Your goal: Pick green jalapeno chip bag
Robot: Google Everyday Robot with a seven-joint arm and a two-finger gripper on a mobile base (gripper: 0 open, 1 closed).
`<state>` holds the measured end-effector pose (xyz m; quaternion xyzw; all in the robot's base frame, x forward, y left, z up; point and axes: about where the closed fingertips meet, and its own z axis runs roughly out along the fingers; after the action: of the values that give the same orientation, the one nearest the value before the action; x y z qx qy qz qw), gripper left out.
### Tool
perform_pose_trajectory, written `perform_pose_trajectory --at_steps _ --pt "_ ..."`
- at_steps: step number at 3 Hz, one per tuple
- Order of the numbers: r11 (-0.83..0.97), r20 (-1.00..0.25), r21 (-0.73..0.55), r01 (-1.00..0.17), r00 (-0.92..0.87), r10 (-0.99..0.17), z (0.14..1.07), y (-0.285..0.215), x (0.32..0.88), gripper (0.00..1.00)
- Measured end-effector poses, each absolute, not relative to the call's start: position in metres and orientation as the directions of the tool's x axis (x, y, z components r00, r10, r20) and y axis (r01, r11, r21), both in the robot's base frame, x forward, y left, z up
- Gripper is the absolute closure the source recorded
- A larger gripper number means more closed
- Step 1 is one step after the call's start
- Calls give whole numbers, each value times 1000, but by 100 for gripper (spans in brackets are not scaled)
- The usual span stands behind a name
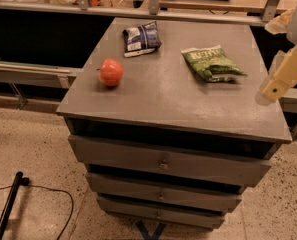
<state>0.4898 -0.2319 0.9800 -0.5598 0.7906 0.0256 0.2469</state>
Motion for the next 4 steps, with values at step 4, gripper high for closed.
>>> perform_pose_trajectory --at_steps 4 --pt "703 -643 -122 -701 -484 -594 898 -311 576 0"
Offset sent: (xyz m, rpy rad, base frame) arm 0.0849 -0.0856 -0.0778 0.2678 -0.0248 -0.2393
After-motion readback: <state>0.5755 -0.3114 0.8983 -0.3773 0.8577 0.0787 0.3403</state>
